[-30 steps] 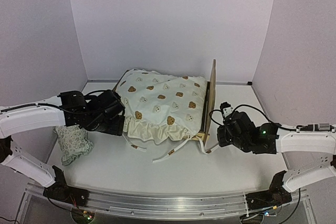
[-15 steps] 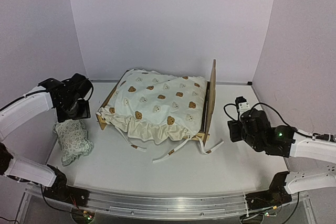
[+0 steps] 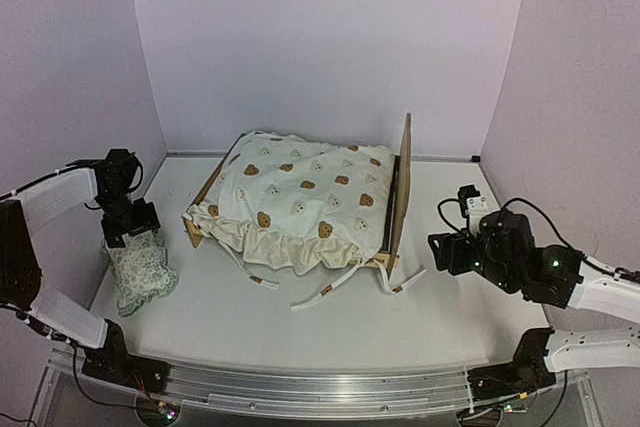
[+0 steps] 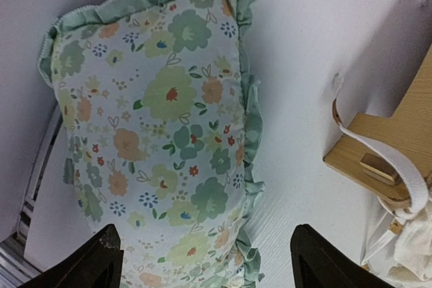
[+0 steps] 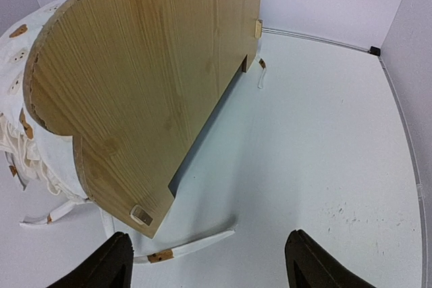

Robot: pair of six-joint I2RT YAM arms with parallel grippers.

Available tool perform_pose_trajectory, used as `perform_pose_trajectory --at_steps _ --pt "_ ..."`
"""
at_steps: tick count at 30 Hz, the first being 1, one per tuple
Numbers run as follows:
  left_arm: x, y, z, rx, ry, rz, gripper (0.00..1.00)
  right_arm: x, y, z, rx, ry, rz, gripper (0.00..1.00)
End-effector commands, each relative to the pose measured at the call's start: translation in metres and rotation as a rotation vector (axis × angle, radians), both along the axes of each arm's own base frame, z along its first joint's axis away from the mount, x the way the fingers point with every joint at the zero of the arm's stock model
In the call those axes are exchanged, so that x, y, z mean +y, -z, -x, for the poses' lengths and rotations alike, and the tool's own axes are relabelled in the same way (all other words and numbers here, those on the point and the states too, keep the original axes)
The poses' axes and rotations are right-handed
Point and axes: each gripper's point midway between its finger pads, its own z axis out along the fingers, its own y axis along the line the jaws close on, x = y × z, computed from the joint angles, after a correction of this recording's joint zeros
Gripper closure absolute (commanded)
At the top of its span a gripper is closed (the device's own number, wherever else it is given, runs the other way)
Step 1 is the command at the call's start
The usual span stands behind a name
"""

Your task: Set up the pet bed

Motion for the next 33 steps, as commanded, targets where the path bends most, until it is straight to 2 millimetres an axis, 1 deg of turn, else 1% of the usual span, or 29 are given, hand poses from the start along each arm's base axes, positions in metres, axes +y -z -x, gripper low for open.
perform_pose_trajectory --at_steps 1,3,5,7,8,9,11,13,15,17,19,22,25,26,29,30,31,32,33 --pt "-0.002 0.018 -0.005 0.010 0.007 0.065 0.14 -0.008 -0.002 0.005 -0.016 0.006 -0.011 0.20" --pt "0.001 0.027 -0.005 0.030 -0.003 0.058 0.16 -0.010 -0.004 0.006 -0.025 0.010 -0.015 0.19" --pt "-0.001 0.041 -0.003 0.063 0.006 0.072 0.19 -0.012 -0.005 0.007 -0.030 0.010 -0.017 0.18" --pt "0.003 0.053 -0.002 0.092 -0.003 0.076 0.24 -0.013 -0.005 0.008 -0.032 0.010 -0.017 0.17" --pt "0.004 0.060 0.000 0.104 -0.005 0.077 0.30 -0.013 -0.005 0.008 -0.031 0.010 -0.014 0.17" --pt "0.004 0.064 0.000 0.112 -0.003 0.081 0.37 -0.013 -0.004 0.008 -0.030 0.010 -0.012 0.17" --pt "0.003 0.066 -0.003 0.114 0.004 0.085 0.65 -0.014 -0.004 0.008 -0.028 0.009 -0.011 0.17" --pt "0.003 0.061 -0.007 0.094 0.007 0.083 0.87 -0.014 -0.004 0.009 -0.027 0.008 -0.010 0.17" --pt "0.005 0.051 -0.010 0.073 0.007 0.075 0.99 -0.014 -0.005 0.009 -0.026 0.004 -0.010 0.16" --pt "0.005 0.033 -0.014 0.037 0.015 0.059 1.00 -0.013 -0.007 0.010 -0.026 0.000 -0.015 0.16" --pt "0.005 0.006 -0.018 -0.010 0.030 0.020 1.00 -0.011 -0.009 0.011 -0.025 -0.015 -0.026 0.16" --pt "-0.010 -0.044 -0.028 -0.110 0.089 -0.029 1.00 -0.005 -0.016 0.012 -0.025 -0.039 -0.048 0.16" --pt "-0.033 -0.088 -0.035 -0.199 0.147 -0.053 1.00 0.002 -0.021 0.014 -0.016 -0.071 -0.074 0.16" --pt "-0.042 -0.102 -0.038 -0.227 0.167 -0.047 1.00 0.005 -0.023 0.014 -0.010 -0.085 -0.085 0.16" --pt "-0.075 -0.136 -0.046 -0.305 0.251 -0.016 1.00 0.014 -0.027 0.015 0.007 -0.116 -0.106 0.16" --pt "-0.089 -0.145 -0.047 -0.322 0.286 -0.009 1.00 0.017 -0.027 0.015 0.015 -0.122 -0.105 0.16" --pt "-0.102 -0.158 -0.050 -0.349 0.318 0.000 1.00 0.019 -0.029 0.015 0.020 -0.130 -0.109 0.16" --pt "-0.120 -0.168 -0.052 -0.372 0.362 0.012 1.00 0.020 -0.029 0.014 0.026 -0.131 -0.109 0.16" --pt "-0.139 -0.174 -0.053 -0.384 0.412 0.028 1.00 0.022 -0.029 0.014 0.032 -0.134 -0.111 0.16"
